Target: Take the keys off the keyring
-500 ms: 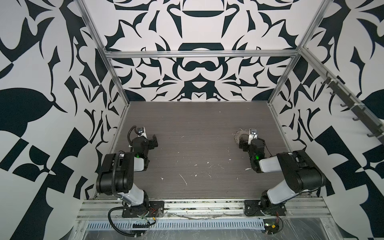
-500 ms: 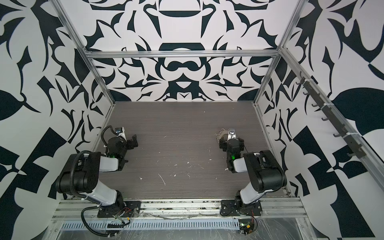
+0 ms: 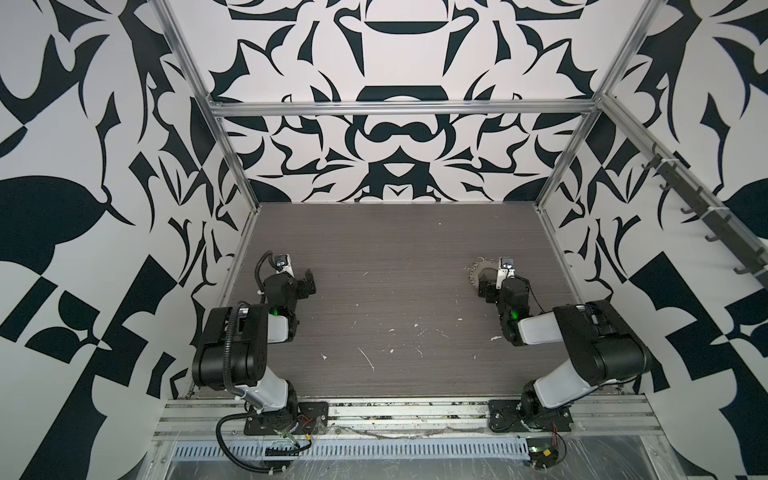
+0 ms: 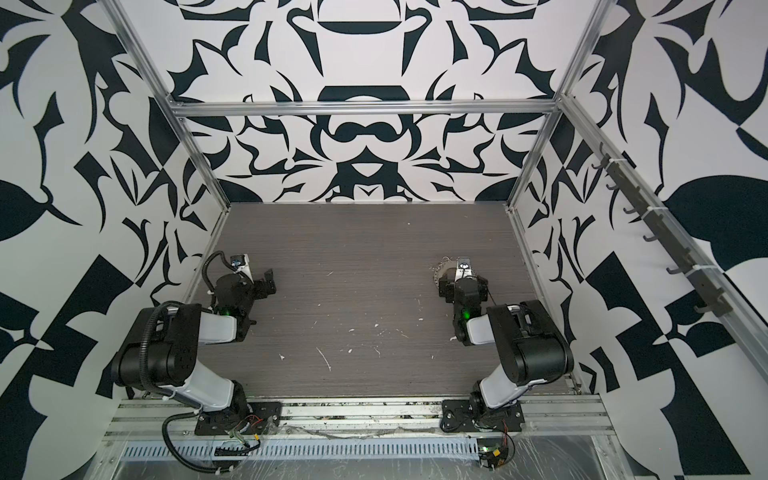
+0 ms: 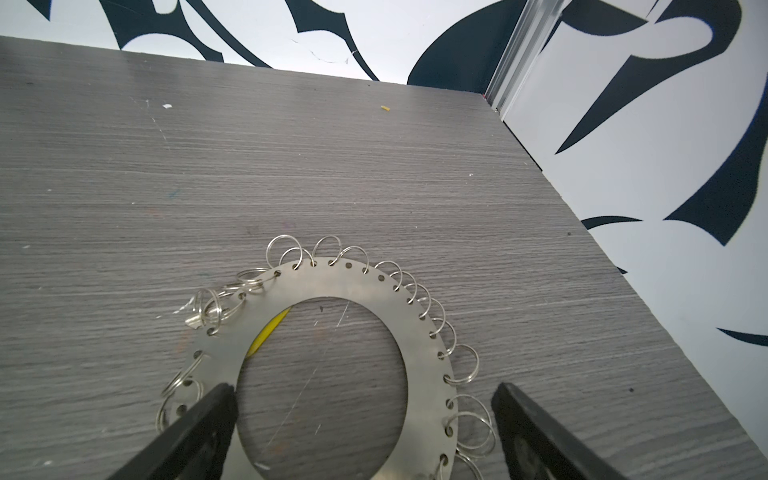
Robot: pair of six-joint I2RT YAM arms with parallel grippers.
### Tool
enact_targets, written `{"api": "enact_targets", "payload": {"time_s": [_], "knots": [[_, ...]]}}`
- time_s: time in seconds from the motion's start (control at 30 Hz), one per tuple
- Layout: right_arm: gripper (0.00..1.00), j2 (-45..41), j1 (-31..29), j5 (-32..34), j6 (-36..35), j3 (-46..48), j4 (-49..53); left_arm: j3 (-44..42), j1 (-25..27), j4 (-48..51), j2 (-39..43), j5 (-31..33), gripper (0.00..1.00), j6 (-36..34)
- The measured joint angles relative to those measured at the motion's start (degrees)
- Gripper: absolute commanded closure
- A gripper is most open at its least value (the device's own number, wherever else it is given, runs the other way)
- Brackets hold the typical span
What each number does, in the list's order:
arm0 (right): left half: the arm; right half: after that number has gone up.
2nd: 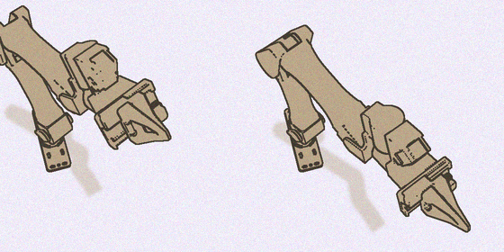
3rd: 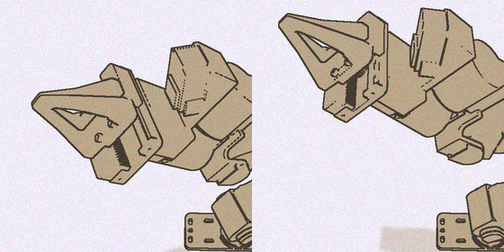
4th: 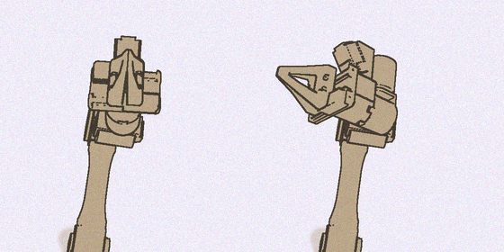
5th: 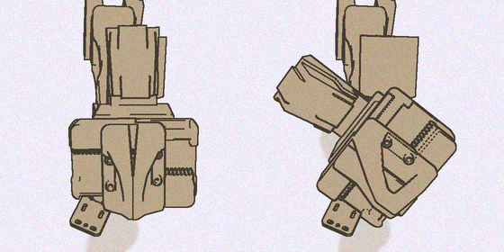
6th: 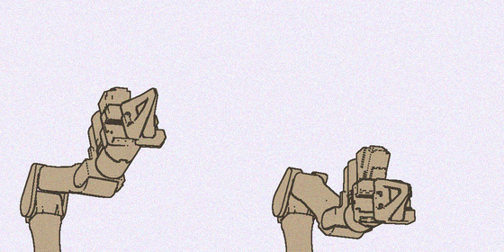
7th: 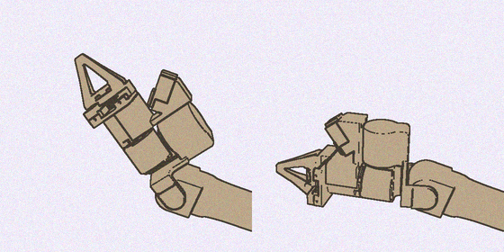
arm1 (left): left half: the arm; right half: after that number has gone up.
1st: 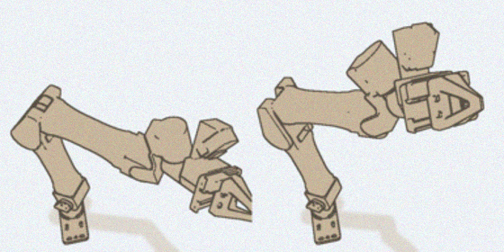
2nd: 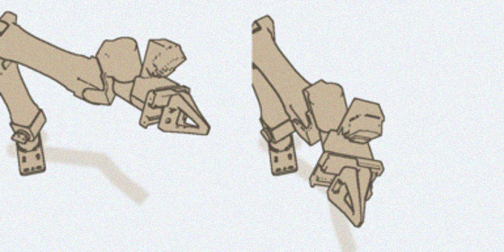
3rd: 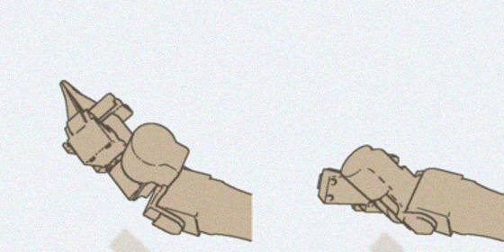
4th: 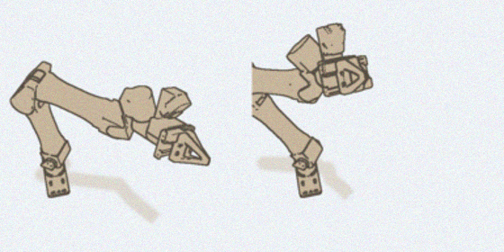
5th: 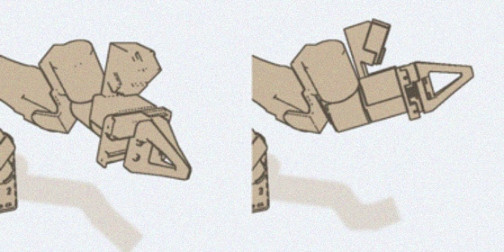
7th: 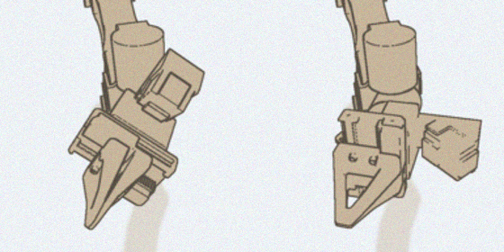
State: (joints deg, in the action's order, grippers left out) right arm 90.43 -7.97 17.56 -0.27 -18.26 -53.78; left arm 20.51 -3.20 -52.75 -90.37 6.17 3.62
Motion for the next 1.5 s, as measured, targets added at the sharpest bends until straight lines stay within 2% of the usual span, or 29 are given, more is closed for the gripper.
{"api": "enact_targets", "payload": {"time_s": [0.77,0.9,0.97,1.03,1.1,1.23,1.4,1.5], "knots": [[0.0,0.0,0.0,0.0,0.0,0.0,0.0,0.0,0.0,0.0,0.0,0.0,0.01,0.0],[0.03,-0.7,0.0,0.1,0.0,0.0,0.7,-0.3,0.2,0.8,1.9,0.5,0.01,0.1],[0.02,-3.9,-0.1,0.5,0.2,-0.7,5.7,-0.2,0.7,4.0,5.8,1.4,0.01,0.3],[0.02,-9.4,-0.1,1.8,1.7,-3.9,16.3,1.6,1.5,10.3,11.7,2.8,0.01,0.9],[0.02,-13.8,-0.2,3.0,4.3,-10.3,27.6,5.0,2.4,16.6,16.6,3.3,0.01,2.1],[0.02,-16.9,-0.2,2.3,10.3,-24.4,46.0,11.3,5.0,25.4,24.3,3.3,0.01,6.4],[0.05,-16.3,-0.2,-2.4,15.1,-31.8,62.4,12.7,14.2,29.9,26.7,4.3,0.01,10.7],[0.14,-13.9,-0.2,-6.8,16.5,-33.4,70.2,12.7,20.0,31.9,25.2,5.4,0.01,13.1]]}}
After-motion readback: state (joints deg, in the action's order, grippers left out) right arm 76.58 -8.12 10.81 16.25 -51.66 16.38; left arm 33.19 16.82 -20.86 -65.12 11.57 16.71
